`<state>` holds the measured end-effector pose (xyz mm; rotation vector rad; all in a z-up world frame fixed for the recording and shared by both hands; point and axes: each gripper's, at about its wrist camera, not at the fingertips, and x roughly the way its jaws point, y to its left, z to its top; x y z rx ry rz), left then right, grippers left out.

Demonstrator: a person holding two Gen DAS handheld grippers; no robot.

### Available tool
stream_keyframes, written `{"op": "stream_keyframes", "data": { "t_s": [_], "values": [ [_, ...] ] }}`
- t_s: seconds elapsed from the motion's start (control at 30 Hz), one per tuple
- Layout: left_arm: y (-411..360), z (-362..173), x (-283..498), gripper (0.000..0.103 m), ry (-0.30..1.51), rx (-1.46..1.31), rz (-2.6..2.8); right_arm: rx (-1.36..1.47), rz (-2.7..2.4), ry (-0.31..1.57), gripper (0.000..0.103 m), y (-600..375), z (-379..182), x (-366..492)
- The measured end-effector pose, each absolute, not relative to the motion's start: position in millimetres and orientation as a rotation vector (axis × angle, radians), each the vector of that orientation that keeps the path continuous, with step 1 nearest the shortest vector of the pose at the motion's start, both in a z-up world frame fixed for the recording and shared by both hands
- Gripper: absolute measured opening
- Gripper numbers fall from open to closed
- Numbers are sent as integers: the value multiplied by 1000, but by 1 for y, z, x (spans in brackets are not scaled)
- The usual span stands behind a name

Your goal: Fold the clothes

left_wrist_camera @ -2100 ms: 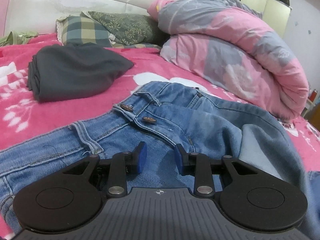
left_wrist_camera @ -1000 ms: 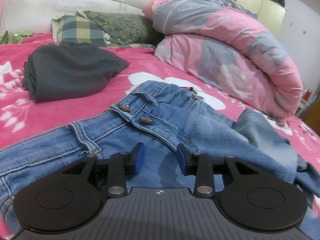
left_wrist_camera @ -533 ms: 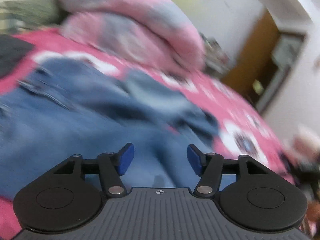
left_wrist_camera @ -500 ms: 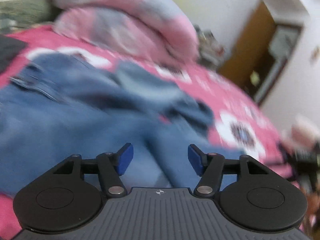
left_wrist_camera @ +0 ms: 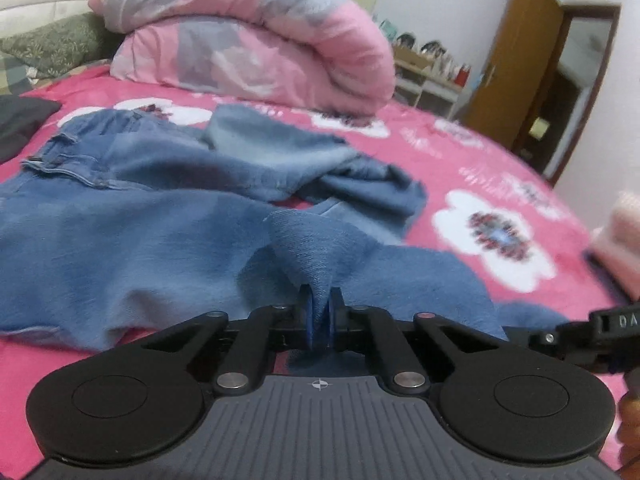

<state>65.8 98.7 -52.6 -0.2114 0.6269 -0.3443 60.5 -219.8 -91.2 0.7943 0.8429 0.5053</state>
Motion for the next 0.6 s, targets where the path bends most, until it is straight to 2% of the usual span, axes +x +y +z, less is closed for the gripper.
{"op": "stream_keyframes", "data": {
  "t_s": [0.13,0.37,0.6],
  "values": [
    [113,-12,22,3,586,-248,-425,966,655,773,16,-233,-68,4],
    [123,53,-59,3,538,-267,-613,1022,922,681,16,-232,-11,-92],
    [115,71,-77,3,535,-280,-757,976,995,488,16,-244,26,-135]
  ]
}}
